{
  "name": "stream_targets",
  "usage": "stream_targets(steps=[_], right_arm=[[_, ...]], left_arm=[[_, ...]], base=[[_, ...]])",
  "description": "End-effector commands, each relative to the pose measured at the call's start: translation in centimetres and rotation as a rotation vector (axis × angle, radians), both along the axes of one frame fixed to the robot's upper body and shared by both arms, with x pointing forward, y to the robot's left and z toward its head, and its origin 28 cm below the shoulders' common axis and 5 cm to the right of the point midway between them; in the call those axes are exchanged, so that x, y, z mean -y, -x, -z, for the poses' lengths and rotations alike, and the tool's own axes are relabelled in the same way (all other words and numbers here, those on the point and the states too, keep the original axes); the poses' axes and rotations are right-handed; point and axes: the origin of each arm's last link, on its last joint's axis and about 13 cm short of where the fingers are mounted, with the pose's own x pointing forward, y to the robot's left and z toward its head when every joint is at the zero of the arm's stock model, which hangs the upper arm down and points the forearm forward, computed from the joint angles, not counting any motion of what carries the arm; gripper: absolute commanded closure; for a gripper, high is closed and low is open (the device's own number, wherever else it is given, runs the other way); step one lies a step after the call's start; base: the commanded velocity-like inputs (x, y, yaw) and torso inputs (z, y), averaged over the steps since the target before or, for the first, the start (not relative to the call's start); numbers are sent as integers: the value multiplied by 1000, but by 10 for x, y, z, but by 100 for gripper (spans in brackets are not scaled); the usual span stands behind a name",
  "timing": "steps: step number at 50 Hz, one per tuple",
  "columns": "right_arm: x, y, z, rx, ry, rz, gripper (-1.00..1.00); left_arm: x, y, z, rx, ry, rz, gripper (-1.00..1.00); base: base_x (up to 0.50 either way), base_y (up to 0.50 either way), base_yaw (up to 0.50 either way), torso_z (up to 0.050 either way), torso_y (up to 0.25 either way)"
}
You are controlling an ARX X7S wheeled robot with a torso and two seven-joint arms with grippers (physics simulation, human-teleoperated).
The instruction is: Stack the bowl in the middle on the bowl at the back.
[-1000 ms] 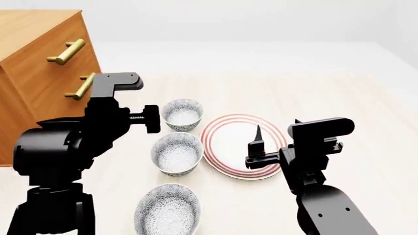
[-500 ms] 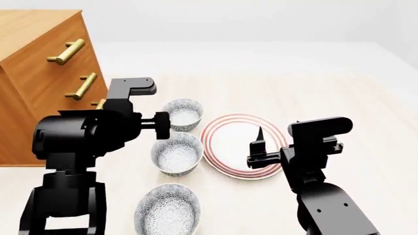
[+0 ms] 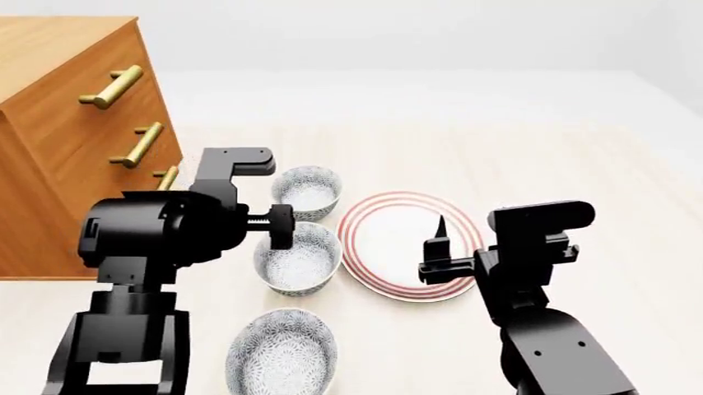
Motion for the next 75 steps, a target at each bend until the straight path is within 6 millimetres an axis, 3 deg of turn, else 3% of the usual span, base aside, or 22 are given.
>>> stream_targets(steps=[1, 45, 75], right_arm=[[0, -1, 2, -9, -3, -1, -100], [-1, -3, 3, -19, 5, 6, -100], [-1, -5, 2, -20, 26, 17, -100]], left_arm=[[3, -2, 9, -40, 6, -7, -100], [3, -8, 31, -160, 62, -55, -100], [5, -17, 58, -230, 84, -124, -100]], base=[[0, 0, 0, 0, 0], [0, 0, 0, 0, 0], [0, 0, 0, 0, 0]])
